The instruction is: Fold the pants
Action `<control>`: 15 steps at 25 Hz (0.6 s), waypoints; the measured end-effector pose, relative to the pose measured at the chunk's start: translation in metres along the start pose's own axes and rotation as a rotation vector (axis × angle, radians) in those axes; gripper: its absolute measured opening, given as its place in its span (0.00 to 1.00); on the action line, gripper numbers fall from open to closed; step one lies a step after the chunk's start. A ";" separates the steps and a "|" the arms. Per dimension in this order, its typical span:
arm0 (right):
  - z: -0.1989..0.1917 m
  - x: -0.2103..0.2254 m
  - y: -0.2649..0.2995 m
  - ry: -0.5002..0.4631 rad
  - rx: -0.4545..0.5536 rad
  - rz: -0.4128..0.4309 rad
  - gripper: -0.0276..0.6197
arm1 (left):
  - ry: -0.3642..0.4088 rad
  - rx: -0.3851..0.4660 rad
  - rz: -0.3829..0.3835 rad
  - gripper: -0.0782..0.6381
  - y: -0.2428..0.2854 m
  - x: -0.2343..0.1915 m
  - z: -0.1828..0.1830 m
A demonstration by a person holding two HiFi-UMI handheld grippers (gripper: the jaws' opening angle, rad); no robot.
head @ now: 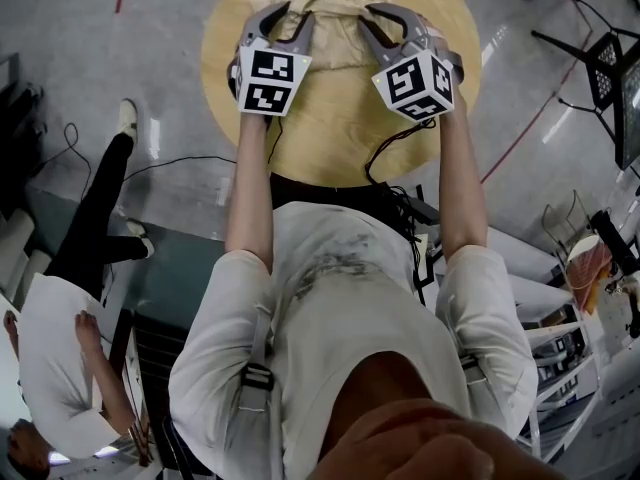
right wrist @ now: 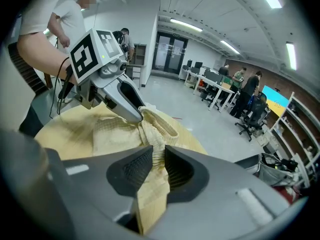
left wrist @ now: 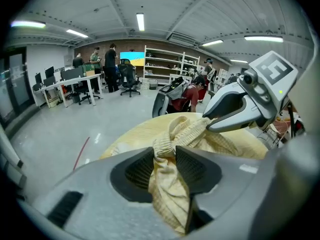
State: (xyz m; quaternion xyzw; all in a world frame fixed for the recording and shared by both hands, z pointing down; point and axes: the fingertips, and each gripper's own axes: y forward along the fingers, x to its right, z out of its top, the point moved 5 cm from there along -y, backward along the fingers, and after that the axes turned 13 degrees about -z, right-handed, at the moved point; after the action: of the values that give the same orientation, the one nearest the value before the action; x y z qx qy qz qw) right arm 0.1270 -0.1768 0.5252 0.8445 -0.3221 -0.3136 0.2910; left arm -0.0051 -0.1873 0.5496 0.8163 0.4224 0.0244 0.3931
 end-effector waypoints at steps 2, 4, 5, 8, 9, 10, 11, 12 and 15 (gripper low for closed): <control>0.002 0.002 0.005 0.000 0.000 -0.013 0.18 | -0.011 0.008 0.013 0.32 0.001 -0.005 0.001; 0.002 0.003 0.009 -0.001 -0.001 -0.026 0.18 | -0.018 0.013 0.023 0.33 0.002 -0.009 0.002; 0.003 0.004 0.012 -0.003 -0.002 -0.033 0.18 | -0.020 0.016 0.027 0.33 0.003 -0.012 0.003; 0.003 0.006 0.017 -0.007 0.000 -0.059 0.18 | -0.024 0.031 0.043 0.34 0.004 -0.017 0.005; 0.004 0.007 0.018 -0.008 0.002 -0.069 0.18 | -0.027 0.039 0.050 0.34 0.003 -0.019 0.005; 0.005 0.008 0.018 -0.008 0.006 -0.079 0.18 | -0.030 0.047 0.057 0.33 0.002 -0.021 0.006; 0.006 0.009 0.019 -0.007 0.010 -0.091 0.19 | -0.032 0.056 0.064 0.33 0.001 -0.023 0.008; 0.008 0.011 0.019 -0.005 0.016 -0.102 0.20 | -0.034 0.063 0.068 0.33 0.000 -0.024 0.010; 0.015 0.020 0.019 0.008 0.035 -0.147 0.20 | -0.032 0.083 0.080 0.33 -0.002 -0.028 0.017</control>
State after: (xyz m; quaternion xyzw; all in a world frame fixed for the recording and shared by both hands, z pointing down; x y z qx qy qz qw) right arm 0.1210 -0.2076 0.5224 0.8722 -0.2637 -0.3248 0.2536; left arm -0.0180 -0.2168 0.5445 0.8484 0.3839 0.0095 0.3645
